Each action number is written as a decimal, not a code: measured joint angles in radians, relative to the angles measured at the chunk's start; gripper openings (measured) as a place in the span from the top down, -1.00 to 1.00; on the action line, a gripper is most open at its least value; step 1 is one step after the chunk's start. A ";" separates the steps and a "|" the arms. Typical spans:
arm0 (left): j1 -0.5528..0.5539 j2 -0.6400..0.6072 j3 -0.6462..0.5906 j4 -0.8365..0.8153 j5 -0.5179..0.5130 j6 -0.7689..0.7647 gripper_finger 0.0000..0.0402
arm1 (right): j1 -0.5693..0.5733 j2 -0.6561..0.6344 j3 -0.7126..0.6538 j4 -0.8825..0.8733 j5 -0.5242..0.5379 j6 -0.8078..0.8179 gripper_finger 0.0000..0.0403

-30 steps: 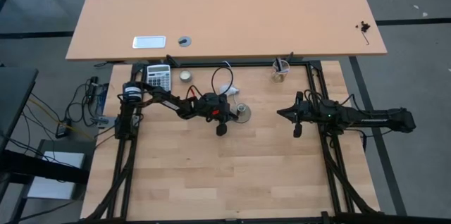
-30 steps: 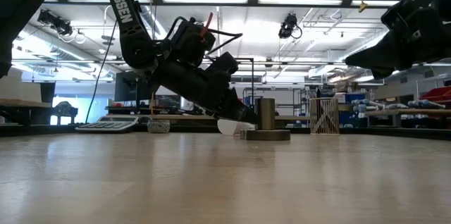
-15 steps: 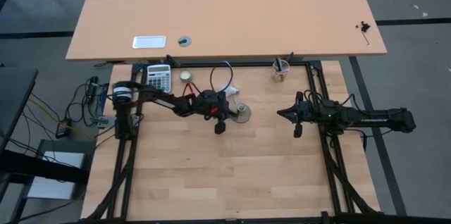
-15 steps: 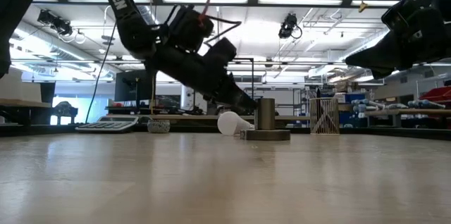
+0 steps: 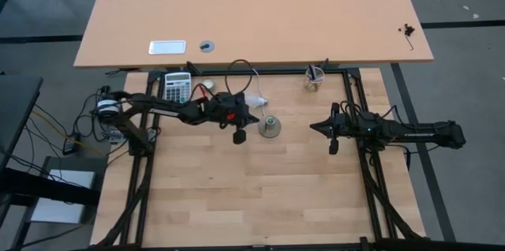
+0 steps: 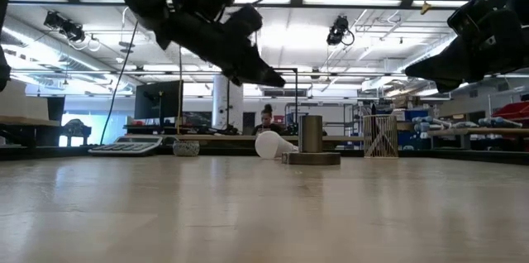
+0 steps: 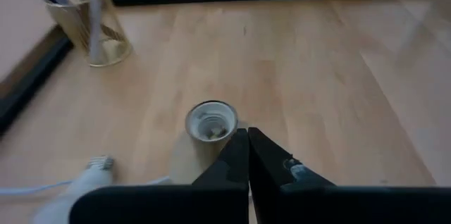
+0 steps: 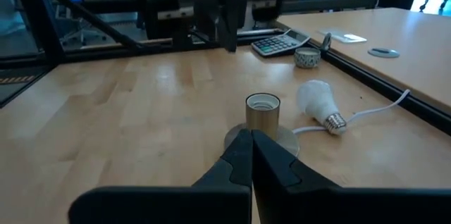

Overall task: Screw lightbulb
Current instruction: Return to Home Position

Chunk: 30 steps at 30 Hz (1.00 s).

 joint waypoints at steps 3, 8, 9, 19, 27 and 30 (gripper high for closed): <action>0.001 -0.059 0.000 -0.084 -0.042 0.015 1.00 | 0.000 0.000 0.000 -0.001 0.000 0.000 0.95; 0.001 -0.155 0.000 -0.206 -0.100 0.029 1.00 | 0.000 0.000 0.000 -0.001 -0.001 0.000 0.95; 0.001 -0.171 0.000 -0.223 -0.103 0.028 1.00 | 0.000 0.000 0.000 -0.001 -0.001 0.000 0.95; 0.001 -0.361 0.000 -0.429 -0.128 0.028 1.00 | 0.000 0.000 0.000 -0.001 -0.006 0.000 0.95; 0.001 -0.511 0.001 -0.532 -0.161 0.021 1.00 | 0.000 0.000 0.000 -0.002 -0.007 0.001 0.95; 0.001 -0.558 0.000 -0.571 -0.173 0.007 1.00 | 0.000 0.000 0.000 -0.002 -0.007 0.001 0.95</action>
